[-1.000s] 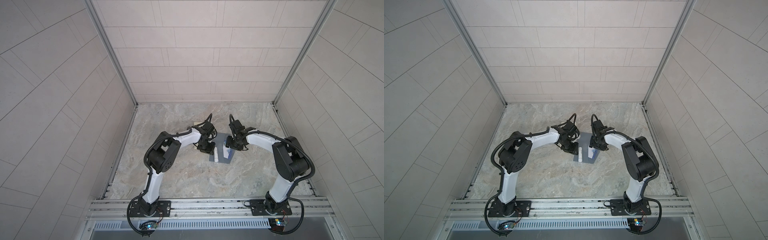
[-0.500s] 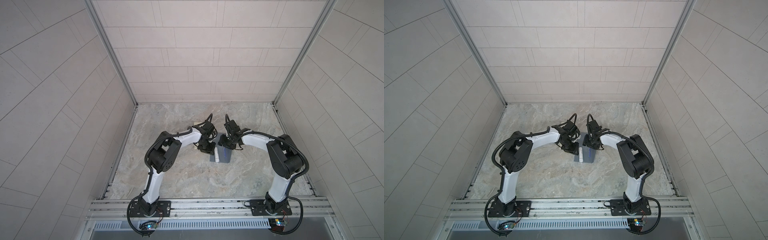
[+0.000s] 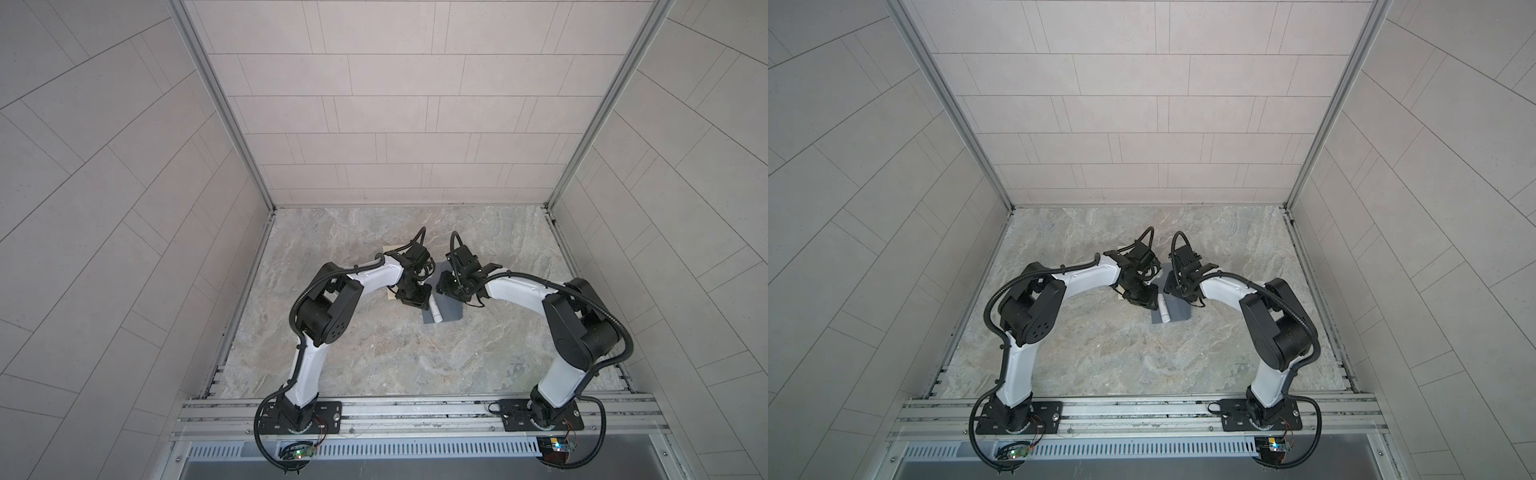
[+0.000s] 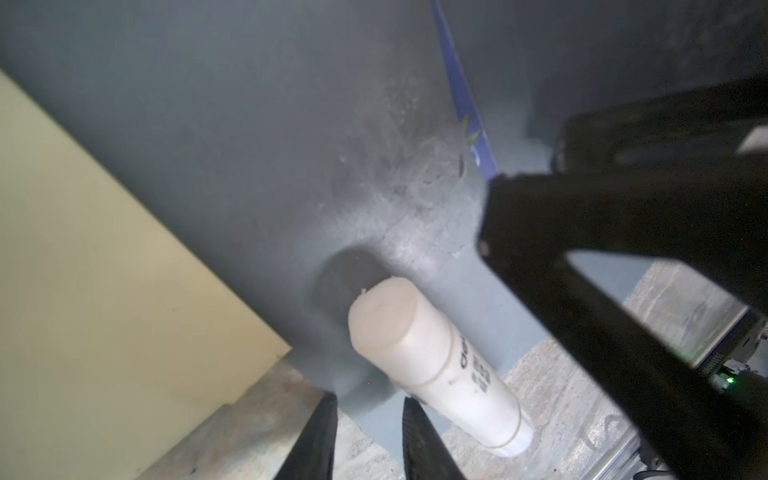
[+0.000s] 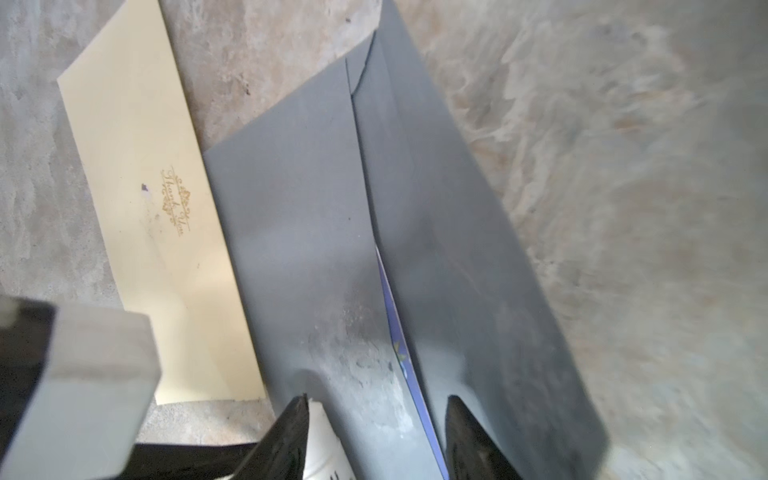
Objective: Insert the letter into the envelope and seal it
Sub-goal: 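Grasp the white glue stick with the right gripper while the left holds the envelope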
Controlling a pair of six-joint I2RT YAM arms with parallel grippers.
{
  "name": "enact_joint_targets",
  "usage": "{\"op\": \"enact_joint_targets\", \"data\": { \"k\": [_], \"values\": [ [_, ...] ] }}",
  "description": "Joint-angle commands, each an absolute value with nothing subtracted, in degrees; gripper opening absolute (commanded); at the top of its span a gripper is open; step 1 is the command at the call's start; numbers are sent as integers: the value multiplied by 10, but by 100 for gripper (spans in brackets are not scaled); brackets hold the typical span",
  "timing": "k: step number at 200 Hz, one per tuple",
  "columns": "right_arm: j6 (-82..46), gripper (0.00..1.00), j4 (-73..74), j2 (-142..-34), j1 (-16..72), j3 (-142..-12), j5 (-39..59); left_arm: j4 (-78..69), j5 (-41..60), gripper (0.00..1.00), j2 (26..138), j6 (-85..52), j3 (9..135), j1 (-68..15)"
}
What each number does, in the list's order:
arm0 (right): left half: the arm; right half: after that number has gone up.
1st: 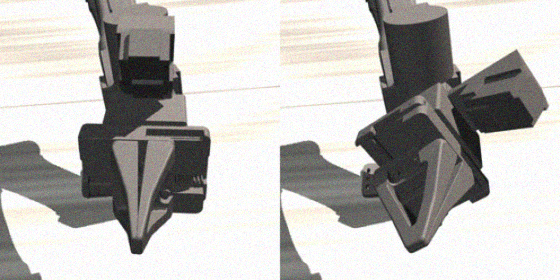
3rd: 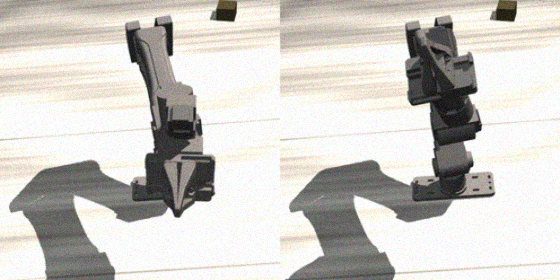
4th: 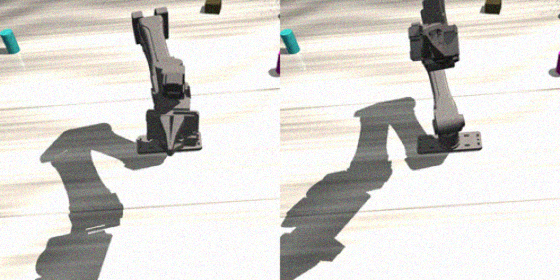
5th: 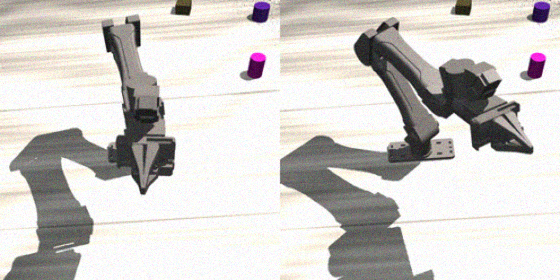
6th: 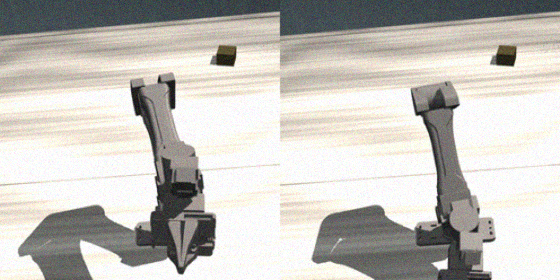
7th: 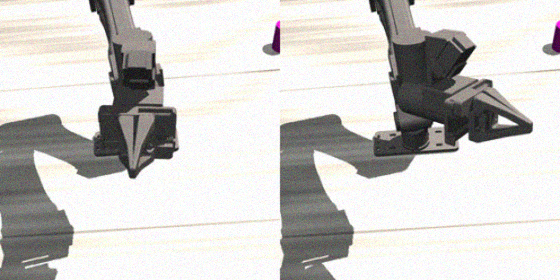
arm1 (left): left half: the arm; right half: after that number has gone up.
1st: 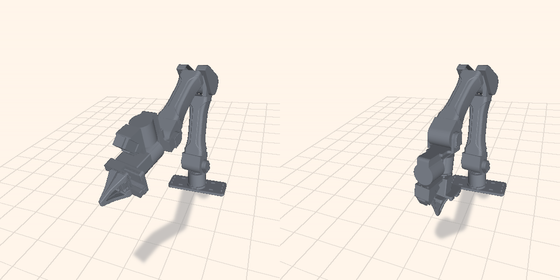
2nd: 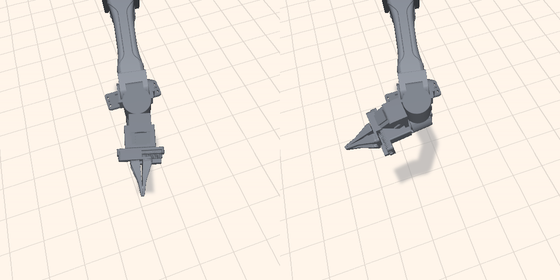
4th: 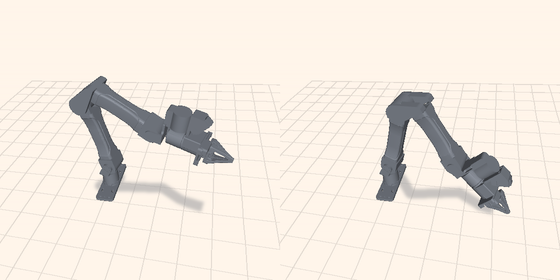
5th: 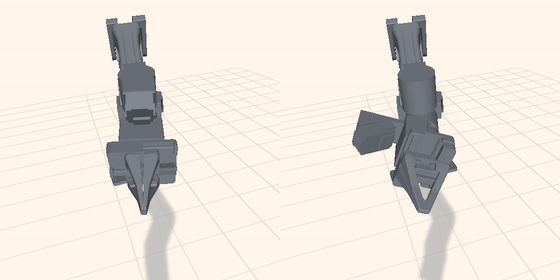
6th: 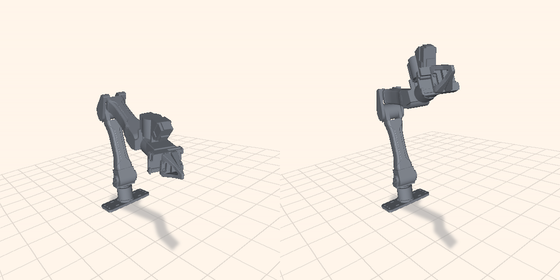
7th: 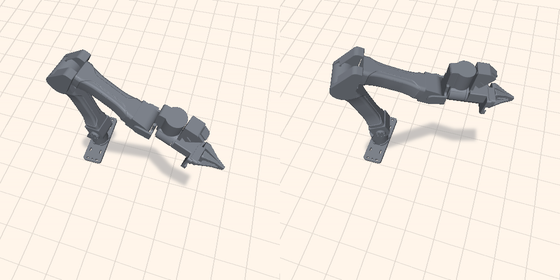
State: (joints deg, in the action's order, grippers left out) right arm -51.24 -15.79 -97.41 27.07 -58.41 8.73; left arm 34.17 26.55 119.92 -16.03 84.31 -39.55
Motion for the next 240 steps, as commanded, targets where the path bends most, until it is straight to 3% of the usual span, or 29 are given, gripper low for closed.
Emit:
{"op": "enact_joint_targets", "data": {
  "k": [1,67,156,173,207,240],
  "values": [
    [-494,54,-182,-935,274,-568,56,340,250,34,1204,-157,840,-399],
    [-418,54,-165,-887,357,-526,116,346,262,34,1152,-169,847,-386],
    [-401,47,-232,-993,416,-572,7,365,259,35,1093,-183,814,-353],
    [-408,39,-227,-998,419,-568,7,352,286,36,1087,-190,802,-353],
    [-399,10,-166,-954,417,-534,28,328,374,48,1084,-199,794,-352],
    [-407,5,-42,-880,404,-474,103,323,430,67,1077,-203,803,-350]
  ]
}}
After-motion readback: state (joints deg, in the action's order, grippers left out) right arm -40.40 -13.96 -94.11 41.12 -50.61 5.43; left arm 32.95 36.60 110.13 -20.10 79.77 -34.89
